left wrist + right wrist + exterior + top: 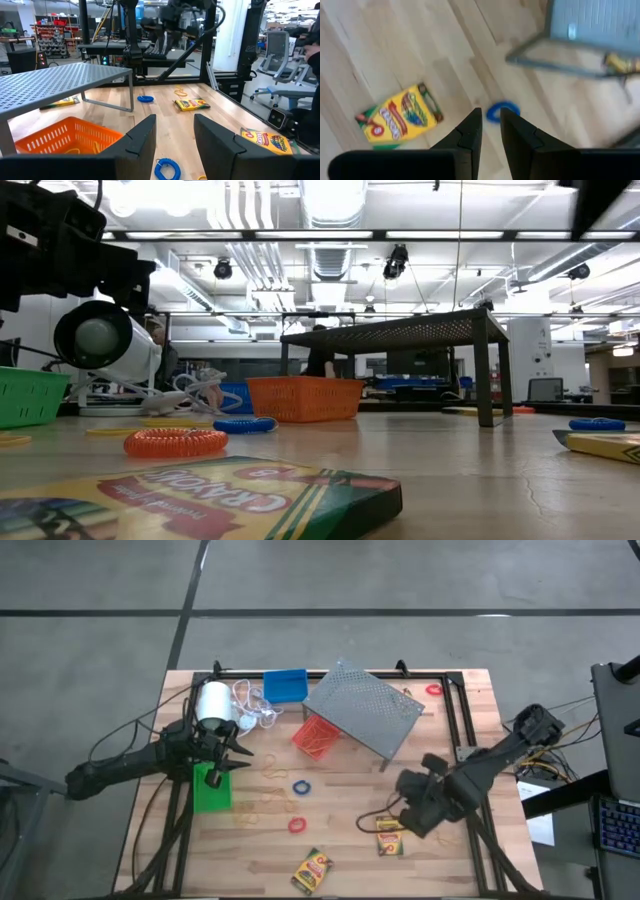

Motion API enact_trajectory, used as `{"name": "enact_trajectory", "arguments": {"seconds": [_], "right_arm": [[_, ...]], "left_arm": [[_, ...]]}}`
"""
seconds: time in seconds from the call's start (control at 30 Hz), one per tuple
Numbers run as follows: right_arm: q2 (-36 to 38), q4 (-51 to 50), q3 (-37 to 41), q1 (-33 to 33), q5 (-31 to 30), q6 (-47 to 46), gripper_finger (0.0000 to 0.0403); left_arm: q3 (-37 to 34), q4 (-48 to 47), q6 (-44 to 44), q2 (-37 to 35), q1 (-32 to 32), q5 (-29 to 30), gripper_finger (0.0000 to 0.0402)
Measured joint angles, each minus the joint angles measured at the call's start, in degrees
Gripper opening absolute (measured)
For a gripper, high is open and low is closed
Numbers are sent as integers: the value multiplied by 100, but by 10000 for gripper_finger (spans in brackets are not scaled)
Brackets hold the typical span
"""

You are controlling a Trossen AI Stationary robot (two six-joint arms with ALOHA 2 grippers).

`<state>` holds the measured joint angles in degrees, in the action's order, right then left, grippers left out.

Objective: Pick & Place Office Desk Supplies
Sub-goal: Put the yellow rubber band into the orange bin

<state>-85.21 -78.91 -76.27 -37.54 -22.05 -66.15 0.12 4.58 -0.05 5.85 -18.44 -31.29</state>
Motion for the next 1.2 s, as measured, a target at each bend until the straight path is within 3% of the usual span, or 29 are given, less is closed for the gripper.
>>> {"name": "enact_trajectory", "arguments": {"seconds": [0.2,0.37,0.67,0.93,1.2], "right_arm": [[-26,86,330,-766,983,-1497,74],[-35,618,555,-1477,1428,-2122,72],[-35,1848,1408,-2504,1432,-2435,64],[-38,3235,2256,-2672,1419,-2669,70],[-39,3491,2749,-2670,1442,-2714,59]], "left_arm": [[-2,-4,0,0,0,0,134],[-2,-4,0,0,0,1,134],[-1,-3,0,0,0,2,134],[0,-2,0,0,-1,0,134],[0,-2,0,0,0,2,134]]}}
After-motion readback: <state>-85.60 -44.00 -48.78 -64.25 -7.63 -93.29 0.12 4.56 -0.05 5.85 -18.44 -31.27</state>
